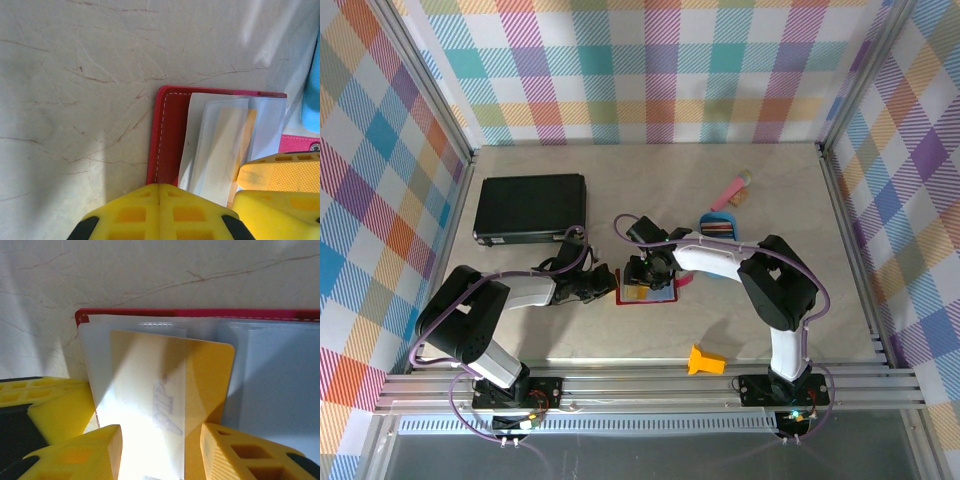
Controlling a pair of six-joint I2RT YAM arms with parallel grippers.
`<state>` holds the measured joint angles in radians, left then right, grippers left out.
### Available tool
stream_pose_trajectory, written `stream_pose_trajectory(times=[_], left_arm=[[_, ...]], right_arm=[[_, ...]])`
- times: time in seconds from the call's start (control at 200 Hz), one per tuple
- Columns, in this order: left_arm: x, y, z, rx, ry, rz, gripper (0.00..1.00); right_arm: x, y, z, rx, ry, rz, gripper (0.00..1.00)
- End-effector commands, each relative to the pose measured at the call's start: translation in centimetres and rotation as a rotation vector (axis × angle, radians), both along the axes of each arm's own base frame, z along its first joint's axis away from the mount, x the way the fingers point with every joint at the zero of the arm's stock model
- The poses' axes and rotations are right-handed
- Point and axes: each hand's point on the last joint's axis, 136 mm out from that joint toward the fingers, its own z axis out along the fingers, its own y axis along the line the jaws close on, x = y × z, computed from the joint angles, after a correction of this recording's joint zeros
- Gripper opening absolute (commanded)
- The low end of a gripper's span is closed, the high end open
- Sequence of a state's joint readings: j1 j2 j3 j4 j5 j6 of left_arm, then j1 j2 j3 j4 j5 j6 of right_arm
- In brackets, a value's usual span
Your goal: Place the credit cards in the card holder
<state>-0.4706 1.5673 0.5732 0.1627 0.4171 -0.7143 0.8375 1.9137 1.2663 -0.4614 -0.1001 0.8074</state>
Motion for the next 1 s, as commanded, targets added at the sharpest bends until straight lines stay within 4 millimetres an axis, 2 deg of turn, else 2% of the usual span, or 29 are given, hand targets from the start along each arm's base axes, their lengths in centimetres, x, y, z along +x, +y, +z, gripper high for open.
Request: stream_pose_trajectory(times=[0.0, 0.285, 0.73, 0.995], left_arm=[[-1.2, 0.7, -1.3, 0.049, 0.054, 0.004, 0.0], [-1.2, 0.7, -1.4, 0.05, 0.057, 0.003, 0.0], [-1.1, 0.6, -1.4, 0.046, 0.057, 0.002, 0.0], [-1.2, 0.5, -1.5, 0.045, 0.059, -0.002, 0.0]], right_arm=[[0.7, -0.7, 0.9, -0.041, -0.037, -0.012, 0.45], [1.0, -0.5, 0.7, -0.066, -0.041, -0.001, 0.47], [1.0, -0.6, -0.6, -0.093, -0.021, 0.008, 0.5], [0.8, 0.5, -0.6, -0.055, -0.012, 0.035, 0.46]])
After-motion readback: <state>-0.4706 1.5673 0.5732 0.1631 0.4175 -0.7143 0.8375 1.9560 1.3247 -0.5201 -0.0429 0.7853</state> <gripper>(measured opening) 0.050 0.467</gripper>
